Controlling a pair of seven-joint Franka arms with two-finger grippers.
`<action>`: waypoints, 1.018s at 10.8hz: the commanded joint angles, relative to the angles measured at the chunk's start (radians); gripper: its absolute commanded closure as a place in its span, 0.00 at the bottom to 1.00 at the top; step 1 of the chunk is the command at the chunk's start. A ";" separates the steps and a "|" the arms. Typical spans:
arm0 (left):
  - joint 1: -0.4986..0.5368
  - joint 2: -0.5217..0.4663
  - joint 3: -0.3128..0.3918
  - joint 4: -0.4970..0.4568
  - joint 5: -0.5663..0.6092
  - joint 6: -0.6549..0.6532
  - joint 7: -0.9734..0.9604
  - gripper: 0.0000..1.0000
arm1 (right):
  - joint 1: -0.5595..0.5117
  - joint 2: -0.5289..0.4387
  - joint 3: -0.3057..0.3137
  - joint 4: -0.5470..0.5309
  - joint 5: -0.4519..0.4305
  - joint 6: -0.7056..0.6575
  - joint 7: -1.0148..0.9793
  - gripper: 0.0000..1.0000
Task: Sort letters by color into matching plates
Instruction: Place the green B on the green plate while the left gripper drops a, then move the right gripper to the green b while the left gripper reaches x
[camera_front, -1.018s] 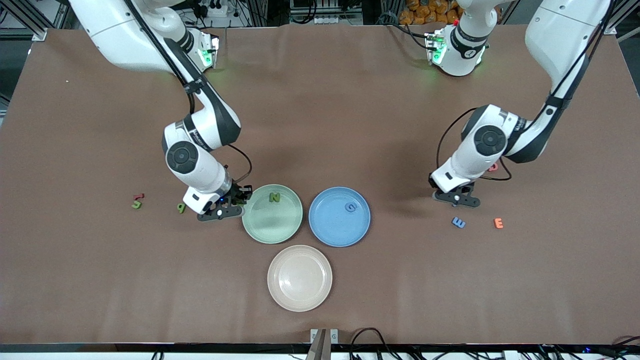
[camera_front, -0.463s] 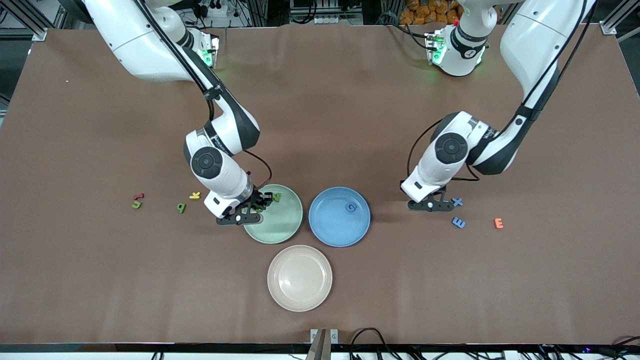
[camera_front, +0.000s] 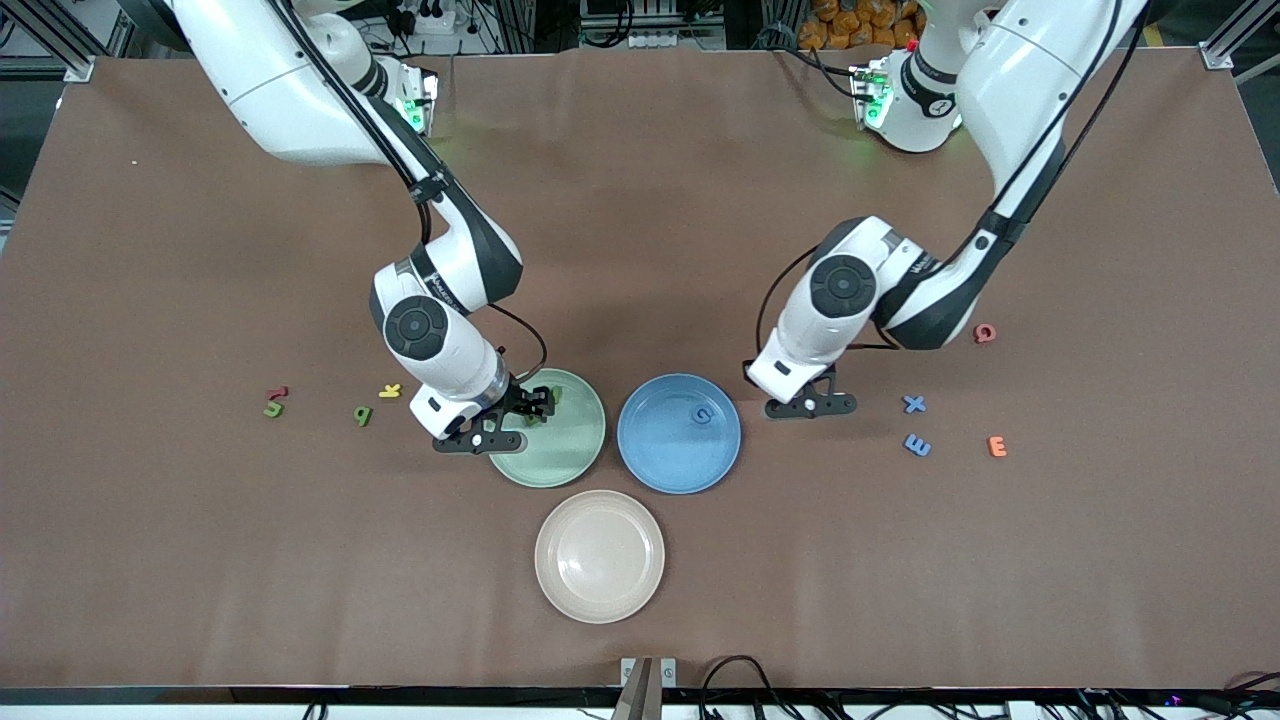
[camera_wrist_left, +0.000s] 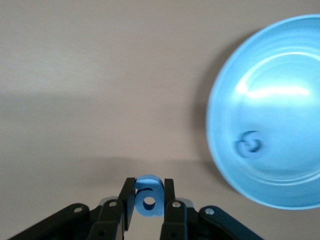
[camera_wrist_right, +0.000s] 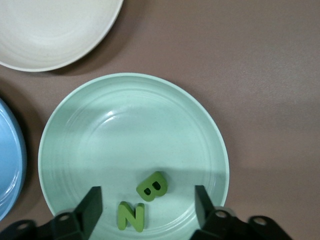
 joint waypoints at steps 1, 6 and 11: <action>-0.055 0.036 0.003 0.059 -0.029 -0.024 -0.071 1.00 | -0.015 -0.010 -0.018 0.018 -0.002 -0.046 0.007 0.00; -0.114 0.075 0.003 0.143 -0.119 -0.024 -0.180 1.00 | -0.118 -0.076 -0.081 0.014 -0.002 -0.126 -0.093 0.00; -0.127 0.102 0.009 0.170 -0.124 -0.024 -0.186 0.01 | -0.201 -0.090 -0.155 -0.017 0.011 -0.123 -0.094 0.00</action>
